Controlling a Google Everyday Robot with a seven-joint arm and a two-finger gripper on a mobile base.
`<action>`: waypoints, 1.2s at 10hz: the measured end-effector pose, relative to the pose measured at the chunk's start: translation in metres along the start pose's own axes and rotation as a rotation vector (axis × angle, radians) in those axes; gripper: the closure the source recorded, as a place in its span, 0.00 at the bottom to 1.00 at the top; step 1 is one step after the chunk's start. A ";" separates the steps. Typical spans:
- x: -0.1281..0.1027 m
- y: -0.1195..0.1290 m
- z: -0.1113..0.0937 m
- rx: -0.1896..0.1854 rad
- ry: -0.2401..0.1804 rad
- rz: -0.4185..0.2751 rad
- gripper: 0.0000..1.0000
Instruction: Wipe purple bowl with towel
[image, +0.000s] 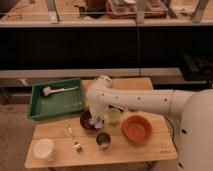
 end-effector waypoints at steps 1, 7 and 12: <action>0.007 -0.005 0.002 -0.006 0.014 -0.004 1.00; 0.040 -0.051 0.015 0.044 0.063 -0.025 1.00; 0.027 -0.076 0.021 0.162 -0.056 -0.135 1.00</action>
